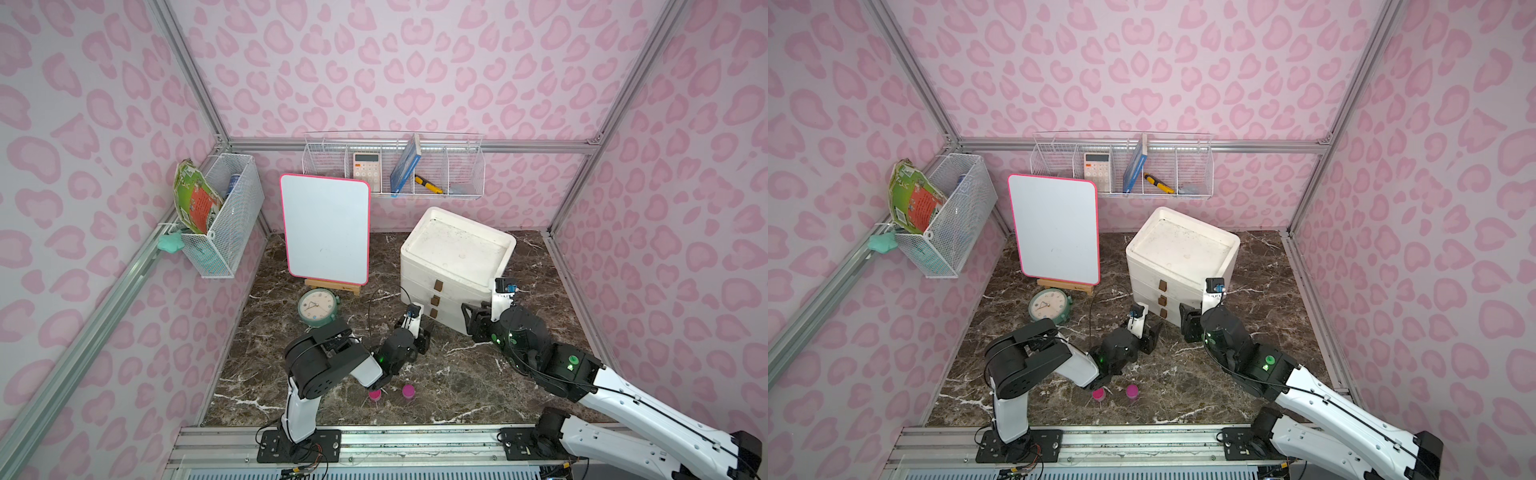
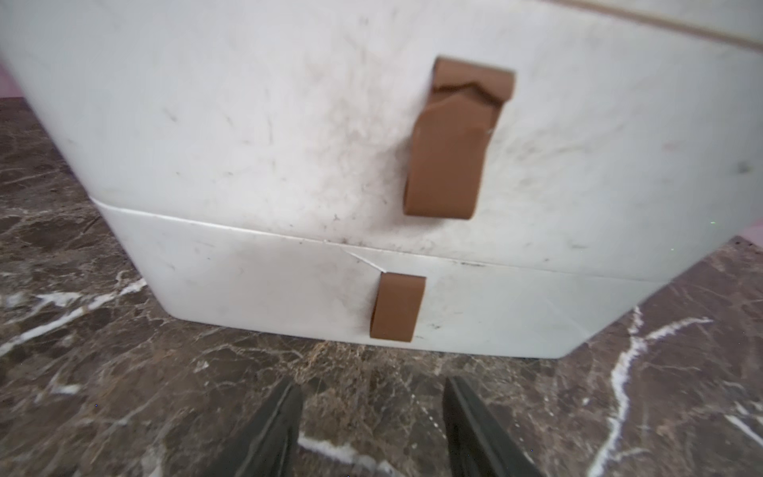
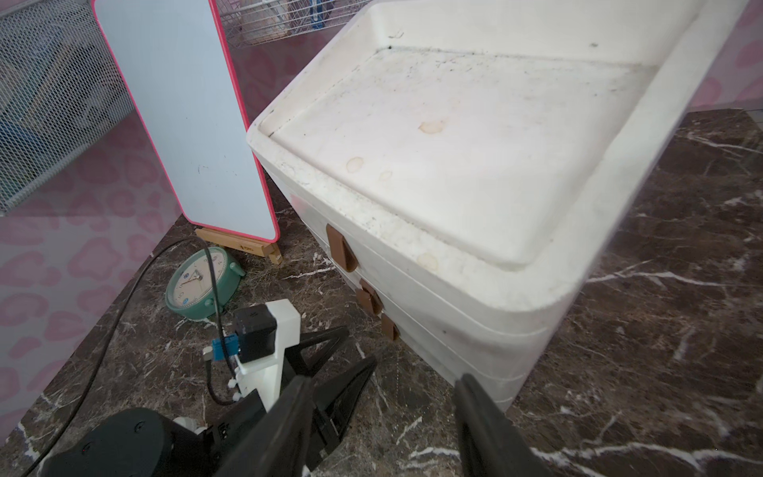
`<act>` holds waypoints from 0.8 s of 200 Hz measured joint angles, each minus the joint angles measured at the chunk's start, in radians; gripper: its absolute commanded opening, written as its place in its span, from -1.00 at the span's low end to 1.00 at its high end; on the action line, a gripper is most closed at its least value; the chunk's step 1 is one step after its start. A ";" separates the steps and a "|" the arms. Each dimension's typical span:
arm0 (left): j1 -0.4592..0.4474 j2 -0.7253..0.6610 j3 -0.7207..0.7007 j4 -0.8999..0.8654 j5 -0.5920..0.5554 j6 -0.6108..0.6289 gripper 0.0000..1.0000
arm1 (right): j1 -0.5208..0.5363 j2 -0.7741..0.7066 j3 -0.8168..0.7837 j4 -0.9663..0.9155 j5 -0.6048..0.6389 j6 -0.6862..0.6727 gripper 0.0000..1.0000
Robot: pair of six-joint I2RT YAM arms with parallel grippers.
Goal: Put the paint cans in the drawer according to color
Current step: Close the drawer in the storage box, then open the drawer in the storage box.
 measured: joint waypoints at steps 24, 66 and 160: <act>-0.002 -0.040 -0.010 0.016 0.012 0.006 0.18 | -0.003 0.006 -0.001 0.021 -0.017 -0.002 0.16; 0.005 -0.031 0.047 0.022 0.043 0.049 0.15 | -0.005 0.004 -0.001 0.023 -0.028 -0.005 0.16; 0.030 -0.012 0.141 -0.030 0.006 0.105 0.01 | -0.006 0.003 -0.005 0.024 -0.042 -0.005 0.16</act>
